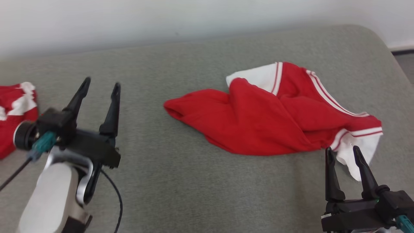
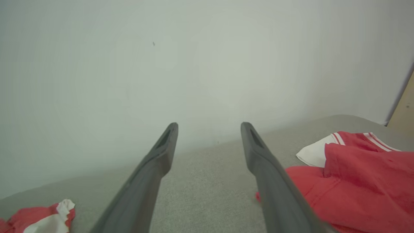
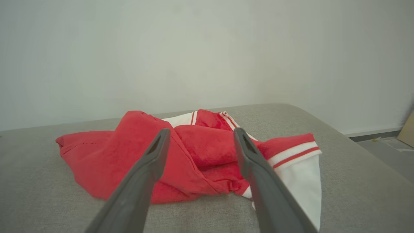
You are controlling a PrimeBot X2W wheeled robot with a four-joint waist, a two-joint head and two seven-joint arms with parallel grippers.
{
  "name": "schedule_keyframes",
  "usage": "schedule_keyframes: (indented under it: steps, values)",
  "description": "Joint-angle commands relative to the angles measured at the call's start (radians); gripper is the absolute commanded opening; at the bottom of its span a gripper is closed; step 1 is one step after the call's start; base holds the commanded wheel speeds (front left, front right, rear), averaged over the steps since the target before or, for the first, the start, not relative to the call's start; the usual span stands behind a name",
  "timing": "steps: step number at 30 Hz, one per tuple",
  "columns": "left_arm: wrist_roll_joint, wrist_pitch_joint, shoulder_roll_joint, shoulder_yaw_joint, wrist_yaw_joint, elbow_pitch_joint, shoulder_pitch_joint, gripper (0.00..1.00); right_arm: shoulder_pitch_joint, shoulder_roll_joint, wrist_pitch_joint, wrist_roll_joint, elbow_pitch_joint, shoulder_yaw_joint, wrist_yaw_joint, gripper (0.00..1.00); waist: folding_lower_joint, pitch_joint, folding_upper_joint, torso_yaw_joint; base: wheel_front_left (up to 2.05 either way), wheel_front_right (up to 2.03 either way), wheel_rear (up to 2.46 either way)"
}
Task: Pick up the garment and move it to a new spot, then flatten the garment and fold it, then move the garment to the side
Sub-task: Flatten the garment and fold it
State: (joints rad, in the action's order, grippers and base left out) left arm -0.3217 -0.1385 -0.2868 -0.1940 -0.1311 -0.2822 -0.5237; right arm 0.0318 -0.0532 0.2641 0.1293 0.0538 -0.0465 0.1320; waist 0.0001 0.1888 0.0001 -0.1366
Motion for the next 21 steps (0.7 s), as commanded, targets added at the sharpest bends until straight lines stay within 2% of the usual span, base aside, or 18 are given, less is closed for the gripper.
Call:
schedule_keyframes:
  steps: [1, 7, 21]
  values:
    - [-0.018, 0.011, -0.015, -0.029, 0.001, -0.023, -0.042, 1.0, 0.012, 0.003, 0.001, 0.008, 0.007, -0.001, -0.002, 1.0, -0.0001, 0.075, -0.0001, -0.087, 0.0, 0.0, 0.0]
    - [-0.071, 0.052, -0.046, -0.151, 0.001, -0.123, -0.149, 1.0, 0.023, 0.004, 0.0, 0.027, 0.027, 0.009, -0.002, 1.0, -0.0001, 0.105, -0.0001, -0.154, 0.0, 0.0, 0.0]
    - [-0.158, 0.092, -0.11, -0.347, 0.001, -0.327, -0.232, 1.0, 0.033, 0.004, 0.001, 0.043, 0.05, 0.02, -0.003, 1.0, -0.0001, 0.123, -0.0001, -0.214, 0.0, 0.0, 0.0]
